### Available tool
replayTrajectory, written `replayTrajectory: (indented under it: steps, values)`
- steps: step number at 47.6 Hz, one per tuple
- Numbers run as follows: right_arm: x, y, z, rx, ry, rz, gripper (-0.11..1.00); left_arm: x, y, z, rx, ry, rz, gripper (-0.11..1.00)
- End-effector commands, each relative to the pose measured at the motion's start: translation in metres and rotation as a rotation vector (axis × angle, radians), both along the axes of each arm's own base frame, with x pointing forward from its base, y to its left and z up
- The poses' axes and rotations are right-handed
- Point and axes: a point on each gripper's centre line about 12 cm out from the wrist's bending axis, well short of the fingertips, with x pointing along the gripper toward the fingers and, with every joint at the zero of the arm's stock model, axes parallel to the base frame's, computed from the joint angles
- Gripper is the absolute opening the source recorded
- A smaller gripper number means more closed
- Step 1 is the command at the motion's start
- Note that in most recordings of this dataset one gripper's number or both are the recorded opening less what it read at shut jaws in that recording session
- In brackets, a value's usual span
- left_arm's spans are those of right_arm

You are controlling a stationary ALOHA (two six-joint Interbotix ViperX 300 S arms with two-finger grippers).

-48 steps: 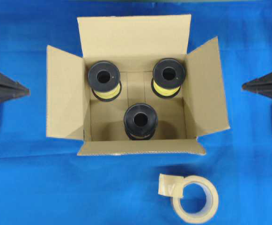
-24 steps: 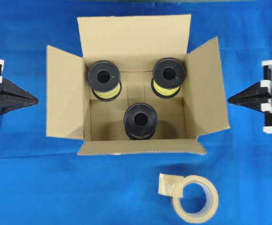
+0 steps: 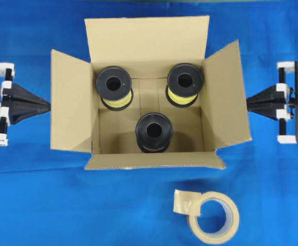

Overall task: Close the cardboard box.
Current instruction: 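Move both grippers inward from the sides toward the box, then push the left and right side flaps inward with both grippers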

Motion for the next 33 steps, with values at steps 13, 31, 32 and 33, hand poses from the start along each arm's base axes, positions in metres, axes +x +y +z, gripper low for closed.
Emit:
replayTrajectory:
  steps: [13, 31, 32, 33]
  values:
    - [0.047, -0.004, 0.025, -0.019, -0.049, 0.005, 0.00, 0.052, 0.000, 0.023, 0.035, 0.004, -0.006, 0.00]
    - [0.091, -0.007, 0.017, -0.021, -0.065, 0.004, 0.00, 0.110, 0.004, 0.010, 0.041, 0.076, 0.005, 0.00]
    - [0.093, -0.007, 0.015, -0.021, -0.058, 0.004, 0.00, 0.113, 0.004, 0.009, 0.041, 0.079, 0.005, 0.00]
    - [0.096, -0.007, 0.012, -0.020, -0.048, 0.004, 0.00, 0.115, 0.004, 0.007, 0.041, 0.087, 0.005, 0.00]
